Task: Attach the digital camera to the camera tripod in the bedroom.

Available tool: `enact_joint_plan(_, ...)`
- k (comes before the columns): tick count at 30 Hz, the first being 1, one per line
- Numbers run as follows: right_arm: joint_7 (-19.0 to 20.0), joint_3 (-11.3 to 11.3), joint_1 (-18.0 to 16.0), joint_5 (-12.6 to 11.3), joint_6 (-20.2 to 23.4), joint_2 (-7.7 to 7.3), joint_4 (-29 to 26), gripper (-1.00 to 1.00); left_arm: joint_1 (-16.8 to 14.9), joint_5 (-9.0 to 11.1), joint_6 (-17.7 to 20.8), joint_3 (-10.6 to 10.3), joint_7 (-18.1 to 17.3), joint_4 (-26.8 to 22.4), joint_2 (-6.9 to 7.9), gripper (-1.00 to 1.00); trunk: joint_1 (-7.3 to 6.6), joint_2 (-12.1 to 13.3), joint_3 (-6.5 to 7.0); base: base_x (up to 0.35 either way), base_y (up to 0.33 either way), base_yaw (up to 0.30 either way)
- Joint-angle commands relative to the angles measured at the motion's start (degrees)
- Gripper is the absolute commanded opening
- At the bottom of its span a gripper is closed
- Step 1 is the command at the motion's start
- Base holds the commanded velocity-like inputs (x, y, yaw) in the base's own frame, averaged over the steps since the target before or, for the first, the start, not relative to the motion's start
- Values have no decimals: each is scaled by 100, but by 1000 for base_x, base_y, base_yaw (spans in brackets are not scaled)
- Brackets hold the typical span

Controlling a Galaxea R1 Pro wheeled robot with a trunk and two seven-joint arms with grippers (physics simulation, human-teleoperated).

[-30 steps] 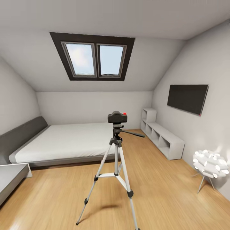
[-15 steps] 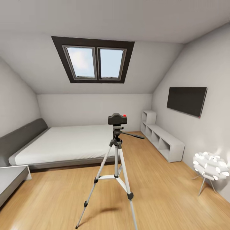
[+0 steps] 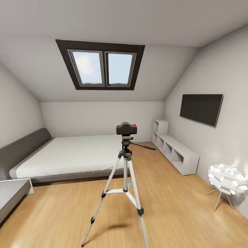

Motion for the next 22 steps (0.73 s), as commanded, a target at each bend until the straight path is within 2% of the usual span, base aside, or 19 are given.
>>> enact_joint_plan(1, 11, -32, -6, 54, -35, -3, 18, 100, 1, 44, -7, -48, 26, -8, 1, 100, 2, -4, -2, 0, 0, 0)
enact_joint_plan(17, 10, -33, -6, 54, -31, -20, 17, 100, 0, 44, -7, -50, 26, -8, 1, 100, 2, -4, -2, 0, 0, 0)
enact_joint_plan(22, 10, -36, -6, 75, -42, 42, -39, 100, 1, 44, -7, -54, 25, -8, 1, 100, 2, -4, -2, 0, 0, 0)
